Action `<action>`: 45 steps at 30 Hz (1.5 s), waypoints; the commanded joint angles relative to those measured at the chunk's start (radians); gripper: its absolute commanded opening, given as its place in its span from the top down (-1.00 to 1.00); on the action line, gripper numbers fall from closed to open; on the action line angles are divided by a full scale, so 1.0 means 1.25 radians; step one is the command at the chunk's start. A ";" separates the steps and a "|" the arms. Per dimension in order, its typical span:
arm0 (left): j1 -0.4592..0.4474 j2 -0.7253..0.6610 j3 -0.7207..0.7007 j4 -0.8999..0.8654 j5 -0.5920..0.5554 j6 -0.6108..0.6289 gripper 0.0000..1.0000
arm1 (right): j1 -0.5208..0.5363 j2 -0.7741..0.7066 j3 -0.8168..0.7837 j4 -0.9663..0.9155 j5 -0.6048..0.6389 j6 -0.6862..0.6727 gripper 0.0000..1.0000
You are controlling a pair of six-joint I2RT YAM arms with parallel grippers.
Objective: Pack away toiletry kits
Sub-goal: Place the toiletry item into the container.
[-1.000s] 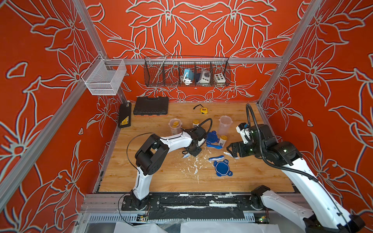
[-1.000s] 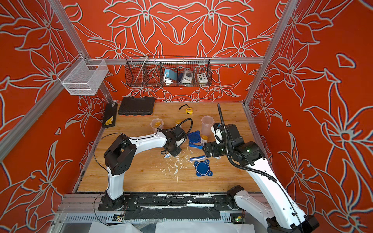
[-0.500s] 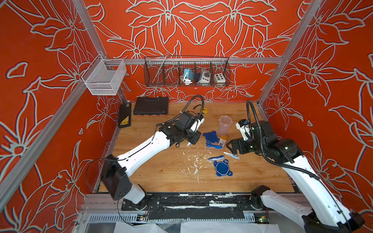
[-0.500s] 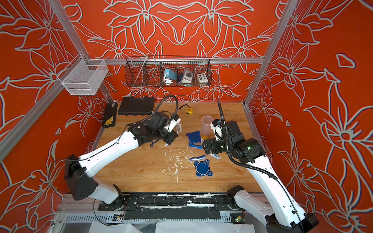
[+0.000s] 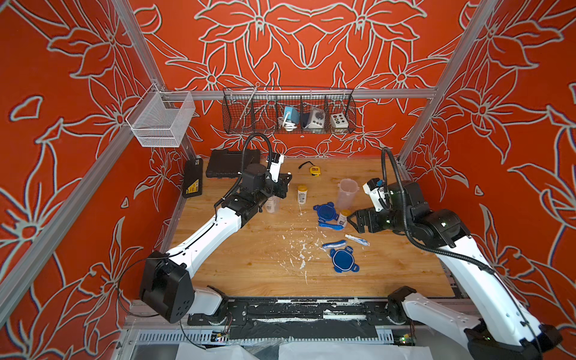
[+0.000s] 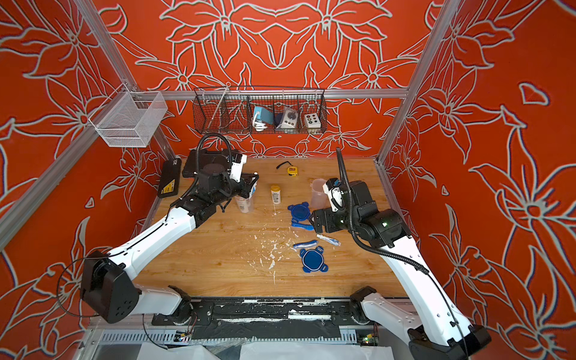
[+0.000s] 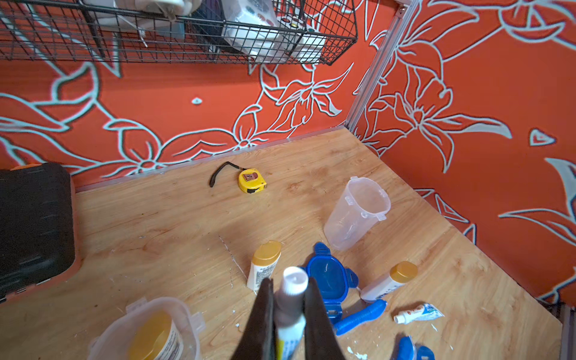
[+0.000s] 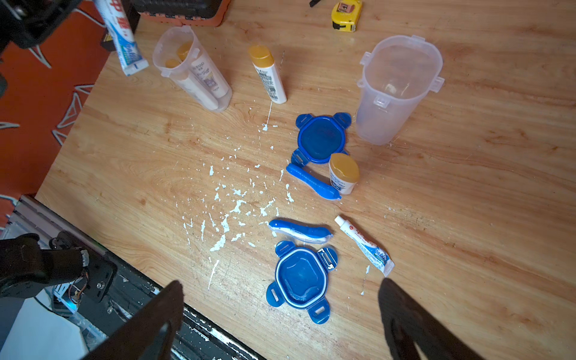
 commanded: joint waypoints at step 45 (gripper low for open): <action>0.121 0.197 -0.103 0.262 0.074 0.007 0.57 | 0.005 0.078 0.041 0.058 -0.016 0.009 -0.96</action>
